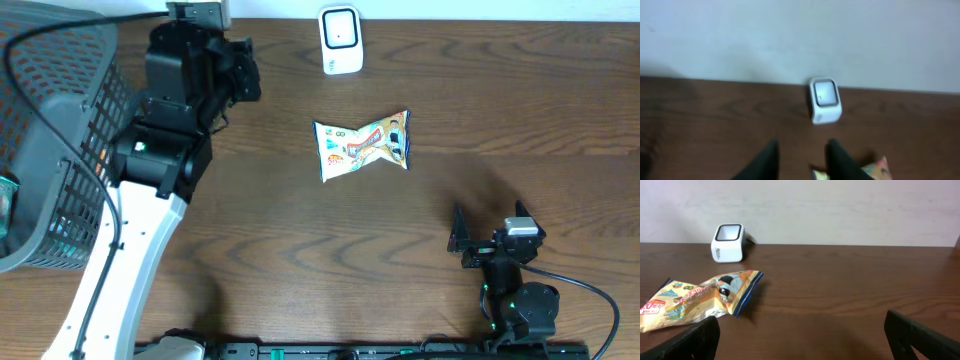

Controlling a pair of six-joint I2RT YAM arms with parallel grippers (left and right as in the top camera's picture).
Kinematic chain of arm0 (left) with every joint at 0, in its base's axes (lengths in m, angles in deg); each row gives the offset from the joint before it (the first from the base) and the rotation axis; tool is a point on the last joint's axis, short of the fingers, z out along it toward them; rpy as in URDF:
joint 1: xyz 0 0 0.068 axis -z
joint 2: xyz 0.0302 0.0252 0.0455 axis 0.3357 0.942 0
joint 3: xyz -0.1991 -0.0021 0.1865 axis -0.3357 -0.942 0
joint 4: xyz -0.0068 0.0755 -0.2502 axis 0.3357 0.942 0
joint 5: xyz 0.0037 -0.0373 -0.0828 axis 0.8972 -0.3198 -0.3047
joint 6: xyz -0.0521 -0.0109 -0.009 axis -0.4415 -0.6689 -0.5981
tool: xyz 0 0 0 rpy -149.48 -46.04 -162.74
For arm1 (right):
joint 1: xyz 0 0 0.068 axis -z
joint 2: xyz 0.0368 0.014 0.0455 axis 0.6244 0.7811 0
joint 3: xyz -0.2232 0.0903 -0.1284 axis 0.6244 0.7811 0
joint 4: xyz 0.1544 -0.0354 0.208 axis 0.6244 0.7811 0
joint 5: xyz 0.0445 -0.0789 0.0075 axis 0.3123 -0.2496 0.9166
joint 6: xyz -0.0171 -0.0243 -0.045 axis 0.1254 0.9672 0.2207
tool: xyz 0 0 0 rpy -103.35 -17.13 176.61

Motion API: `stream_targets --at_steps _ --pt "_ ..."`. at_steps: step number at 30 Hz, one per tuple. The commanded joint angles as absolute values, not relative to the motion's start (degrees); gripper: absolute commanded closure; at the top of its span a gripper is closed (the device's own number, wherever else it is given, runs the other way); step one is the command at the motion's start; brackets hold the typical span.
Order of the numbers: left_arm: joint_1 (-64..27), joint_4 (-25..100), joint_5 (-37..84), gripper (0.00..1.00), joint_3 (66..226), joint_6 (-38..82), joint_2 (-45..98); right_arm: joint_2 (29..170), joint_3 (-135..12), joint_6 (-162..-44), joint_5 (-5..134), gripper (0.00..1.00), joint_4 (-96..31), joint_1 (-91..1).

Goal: Scan the item barcode

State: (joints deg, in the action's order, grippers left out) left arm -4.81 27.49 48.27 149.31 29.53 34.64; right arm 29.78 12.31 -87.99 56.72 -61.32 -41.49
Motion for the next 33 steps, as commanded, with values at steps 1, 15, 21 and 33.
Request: stream_targets --at_steps 1,15,21,33 --pt "-3.8 28.1 41.5 0.73 149.9 26.0 37.9 29.5 12.4 -87.8 56.7 0.01 -61.1 -41.3" --pt "8.6 26.2 38.2 0.73 149.9 22.1 61.1 29.5 12.4 -87.8 56.6 0.01 -61.1 -41.3" --pt "14.0 22.7 38.3 0.73 149.9 22.2 70.6 29.5 12.4 -87.8 56.7 0.01 -61.1 -41.3" --pt "15.8 20.7 42.2 0.73 150.0 23.9 77.5 29.5 12.4 -87.8 56.6 0.01 -61.1 -41.3"
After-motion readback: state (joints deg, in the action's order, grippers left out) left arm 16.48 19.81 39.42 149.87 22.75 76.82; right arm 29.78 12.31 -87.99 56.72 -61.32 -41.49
